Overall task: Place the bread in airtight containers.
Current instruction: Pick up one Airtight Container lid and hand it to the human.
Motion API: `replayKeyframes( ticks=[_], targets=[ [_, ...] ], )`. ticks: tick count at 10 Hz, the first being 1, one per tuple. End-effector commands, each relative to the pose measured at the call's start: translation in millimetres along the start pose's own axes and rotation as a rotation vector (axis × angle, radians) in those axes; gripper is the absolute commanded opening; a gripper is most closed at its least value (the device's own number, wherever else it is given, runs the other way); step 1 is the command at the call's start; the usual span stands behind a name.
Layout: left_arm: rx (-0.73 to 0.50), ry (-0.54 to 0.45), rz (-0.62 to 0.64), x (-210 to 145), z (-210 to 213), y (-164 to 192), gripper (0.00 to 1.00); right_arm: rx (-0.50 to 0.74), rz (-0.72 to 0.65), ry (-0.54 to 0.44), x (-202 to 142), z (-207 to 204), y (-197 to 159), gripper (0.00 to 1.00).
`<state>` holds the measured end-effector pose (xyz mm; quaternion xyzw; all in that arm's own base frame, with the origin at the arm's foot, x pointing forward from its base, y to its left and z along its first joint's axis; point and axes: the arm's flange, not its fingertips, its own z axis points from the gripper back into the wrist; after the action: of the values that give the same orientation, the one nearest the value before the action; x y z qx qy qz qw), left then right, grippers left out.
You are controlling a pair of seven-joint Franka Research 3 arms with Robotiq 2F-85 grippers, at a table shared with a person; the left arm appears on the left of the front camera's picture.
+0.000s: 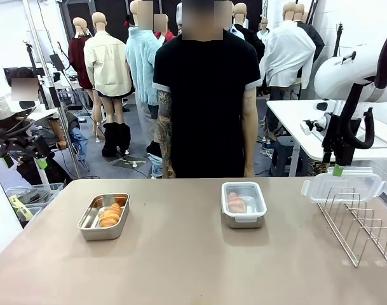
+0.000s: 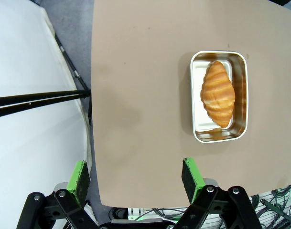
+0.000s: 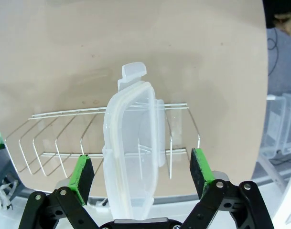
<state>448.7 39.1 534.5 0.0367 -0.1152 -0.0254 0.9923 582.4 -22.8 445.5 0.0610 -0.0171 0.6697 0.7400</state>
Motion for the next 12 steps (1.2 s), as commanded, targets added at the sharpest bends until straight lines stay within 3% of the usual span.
replayKeyframes(
  ticks=[1, 6, 7, 11, 12],
  targets=[
    [0.025, -0.004, 0.015, 0, 0, 1, 1.0, 0.024, -0.037, 0.036, -4, -7, -3, 1.0],
    [0.025, -0.004, 0.015, 0, 0, 1, 1.0, 0.034, -0.092, 0.036, -18, -22, -16, 1.0],
    [0.025, -0.004, 0.015, 0, 0, 1, 1.0, 0.037, -0.091, 0.037, -17, -23, -19, 0.86],
    [0.025, -0.004, 0.015, 0, 0, 1, 1.0, 0.043, -0.086, 0.043, -15, -22, -24, 0.1],
    [0.025, -0.004, 0.015, 0, 0, 1, 1.0, 0.045, -0.09, 0.042, -16, -22, -25, 0.0]
  ],
)
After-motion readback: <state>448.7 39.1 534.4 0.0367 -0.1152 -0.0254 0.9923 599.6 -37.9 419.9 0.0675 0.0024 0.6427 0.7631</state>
